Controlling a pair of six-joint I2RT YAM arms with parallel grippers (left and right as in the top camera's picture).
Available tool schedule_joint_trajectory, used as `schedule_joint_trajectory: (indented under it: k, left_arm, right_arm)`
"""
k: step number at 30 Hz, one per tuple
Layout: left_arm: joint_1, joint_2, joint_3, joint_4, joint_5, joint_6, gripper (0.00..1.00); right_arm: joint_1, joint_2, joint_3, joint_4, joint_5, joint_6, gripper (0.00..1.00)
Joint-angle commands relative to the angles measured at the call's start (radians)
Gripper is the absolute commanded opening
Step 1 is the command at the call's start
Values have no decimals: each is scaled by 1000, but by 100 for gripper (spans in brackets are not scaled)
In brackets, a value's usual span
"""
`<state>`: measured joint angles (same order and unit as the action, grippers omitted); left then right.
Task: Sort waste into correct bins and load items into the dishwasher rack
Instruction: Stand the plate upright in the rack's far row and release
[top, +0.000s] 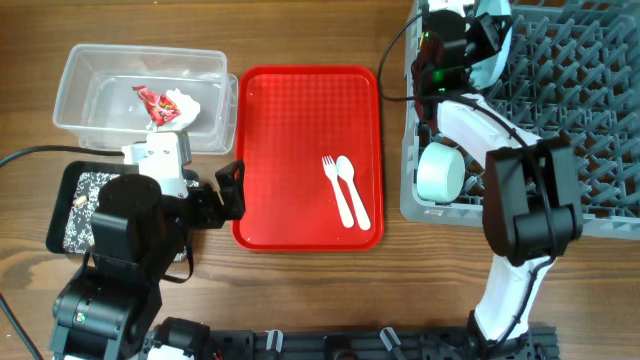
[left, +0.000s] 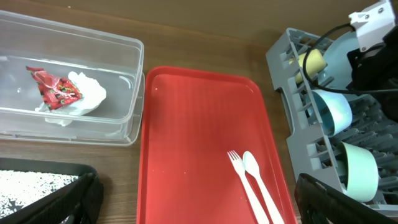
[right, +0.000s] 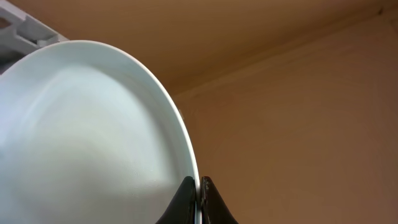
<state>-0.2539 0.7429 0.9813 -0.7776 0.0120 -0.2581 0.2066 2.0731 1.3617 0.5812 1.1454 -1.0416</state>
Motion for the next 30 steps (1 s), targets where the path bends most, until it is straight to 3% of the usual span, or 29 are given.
schedule_joint_trajectory:
  k: [1, 4, 6, 8, 12, 13, 15, 17, 20, 23, 30]
  left_arm:
    - [5, -3, -2, 8, -10, -11, 100]
    - [5, 5, -2, 8, -10, -11, 100]
    - [5, 13, -2, 7, -10, -11, 100]
    - [5, 22, -2, 6, -10, -11, 100]
    - [5, 32, -2, 8, -10, -11, 100]
    - [5, 32, -2, 11, -10, -11, 100]
    - [5, 29, -2, 23, -10, -11, 100]
    - [5, 29, -2, 31, -10, -11, 100]
    - [5, 29, -2, 32, -10, -11, 100]
    - [5, 29, -2, 32, -10, -11, 100]
    - [5, 29, -2, 32, -10, -11, 100]
  right_arm:
    - [-2, 18, 5, 9, 14, 28, 4]
    - [-2, 18, 5, 9, 12, 29, 6]
    - [-2, 18, 5, 9, 13, 29, 27]
    - [-2, 18, 5, 9, 13, 28, 28]
    - [-1, 18, 5, 10, 25, 28, 42]
    - [-1, 18, 5, 10, 31, 27, 47]
    - [-1, 18, 5, 33, 51, 27, 68]
    - [-1, 18, 5, 76, 75, 28, 73]
    - [-1, 18, 5, 235, 139, 9, 79]
    - [-1, 18, 5, 443, 196, -98, 82]
    - [14, 17, 11, 1078, 301, -560, 84]
